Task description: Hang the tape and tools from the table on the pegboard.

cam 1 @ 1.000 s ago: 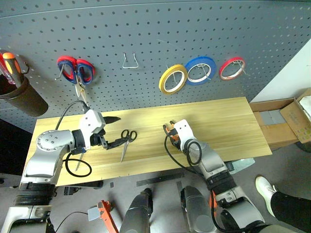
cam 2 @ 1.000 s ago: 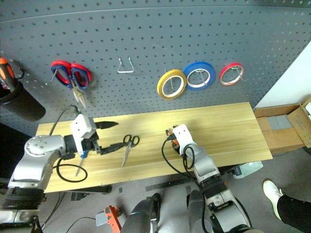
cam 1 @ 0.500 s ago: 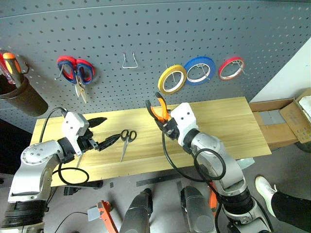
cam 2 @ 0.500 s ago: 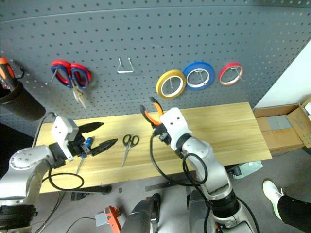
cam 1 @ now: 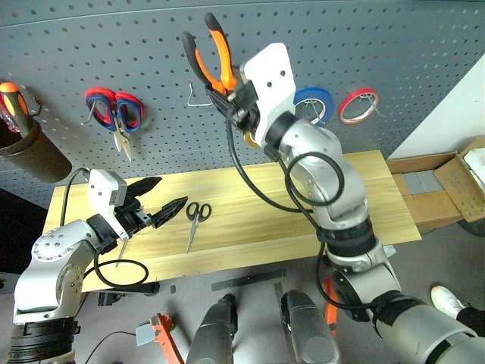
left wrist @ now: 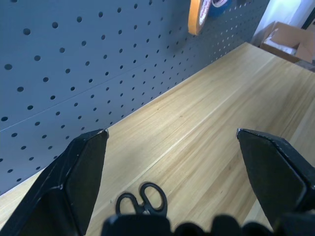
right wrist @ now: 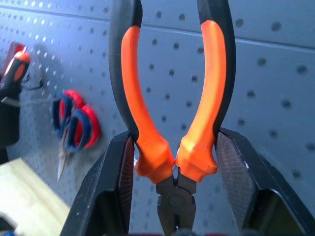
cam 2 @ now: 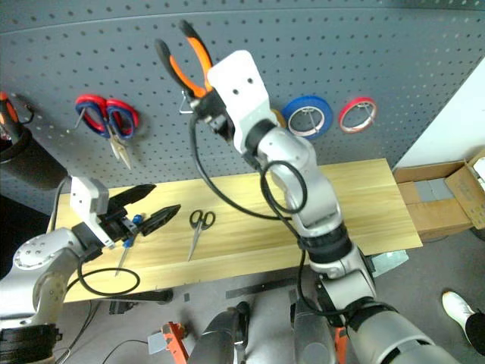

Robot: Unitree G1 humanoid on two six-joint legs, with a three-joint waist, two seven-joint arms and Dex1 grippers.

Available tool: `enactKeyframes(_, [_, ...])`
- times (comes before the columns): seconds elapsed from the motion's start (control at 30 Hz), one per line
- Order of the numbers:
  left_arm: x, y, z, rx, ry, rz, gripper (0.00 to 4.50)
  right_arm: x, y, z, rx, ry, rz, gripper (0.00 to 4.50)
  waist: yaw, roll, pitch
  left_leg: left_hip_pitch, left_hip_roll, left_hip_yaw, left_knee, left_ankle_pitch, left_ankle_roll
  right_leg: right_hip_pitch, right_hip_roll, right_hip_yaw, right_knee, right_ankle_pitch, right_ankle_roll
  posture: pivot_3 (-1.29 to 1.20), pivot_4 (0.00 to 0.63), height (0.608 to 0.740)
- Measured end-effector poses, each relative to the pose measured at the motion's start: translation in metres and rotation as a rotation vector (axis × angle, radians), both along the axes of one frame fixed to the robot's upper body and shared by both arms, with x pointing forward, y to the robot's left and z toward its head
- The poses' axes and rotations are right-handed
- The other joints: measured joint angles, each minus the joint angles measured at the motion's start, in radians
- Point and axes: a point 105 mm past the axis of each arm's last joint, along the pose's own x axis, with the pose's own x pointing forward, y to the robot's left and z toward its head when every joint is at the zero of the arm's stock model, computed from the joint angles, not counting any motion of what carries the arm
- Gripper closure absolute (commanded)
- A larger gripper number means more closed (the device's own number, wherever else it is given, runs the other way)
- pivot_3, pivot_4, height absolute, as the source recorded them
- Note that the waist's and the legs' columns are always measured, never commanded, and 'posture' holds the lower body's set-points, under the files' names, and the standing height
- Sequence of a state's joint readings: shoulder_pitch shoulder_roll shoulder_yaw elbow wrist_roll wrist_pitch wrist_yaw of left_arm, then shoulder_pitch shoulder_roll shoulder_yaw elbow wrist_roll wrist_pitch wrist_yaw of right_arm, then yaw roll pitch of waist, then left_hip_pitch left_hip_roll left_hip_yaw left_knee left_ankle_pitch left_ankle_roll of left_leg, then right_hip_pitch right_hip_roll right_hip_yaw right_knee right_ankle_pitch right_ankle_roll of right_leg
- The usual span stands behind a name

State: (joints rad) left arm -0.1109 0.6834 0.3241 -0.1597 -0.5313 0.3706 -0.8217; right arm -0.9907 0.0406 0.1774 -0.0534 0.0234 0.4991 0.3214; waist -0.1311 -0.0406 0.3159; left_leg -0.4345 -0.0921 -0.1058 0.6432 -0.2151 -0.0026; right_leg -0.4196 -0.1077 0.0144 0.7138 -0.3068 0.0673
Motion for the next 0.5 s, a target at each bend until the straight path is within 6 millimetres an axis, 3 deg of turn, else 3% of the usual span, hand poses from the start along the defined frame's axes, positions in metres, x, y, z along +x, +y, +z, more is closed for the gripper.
enactKeyframes(0.23, [0.000, -0.010, 0.017, 0.005, -0.041, -0.028, 0.00, 0.008, 0.020, 0.027, 0.044, -0.059, 0.058, 2.44, 0.002, 0.000, 0.002, 0.000, 0.000, 0.001, -0.001, -0.001, -0.001, -0.001, 0.000, 0.000, -0.001, 0.000, 0.000, -0.05, 0.349, 0.740])
enactKeyframes(0.5, [0.005, -0.020, 0.031, -0.007, -0.078, -0.051, 0.00, 0.000, 0.044, 0.058, 0.096, -0.124, 0.141, 2.44, 0.005, 0.000, 0.003, 0.000, 0.000, 0.000, -0.002, -0.001, -0.001, -0.001, 0.000, 0.000, -0.001, 0.000, 0.000, -0.05, 0.349, 0.740])
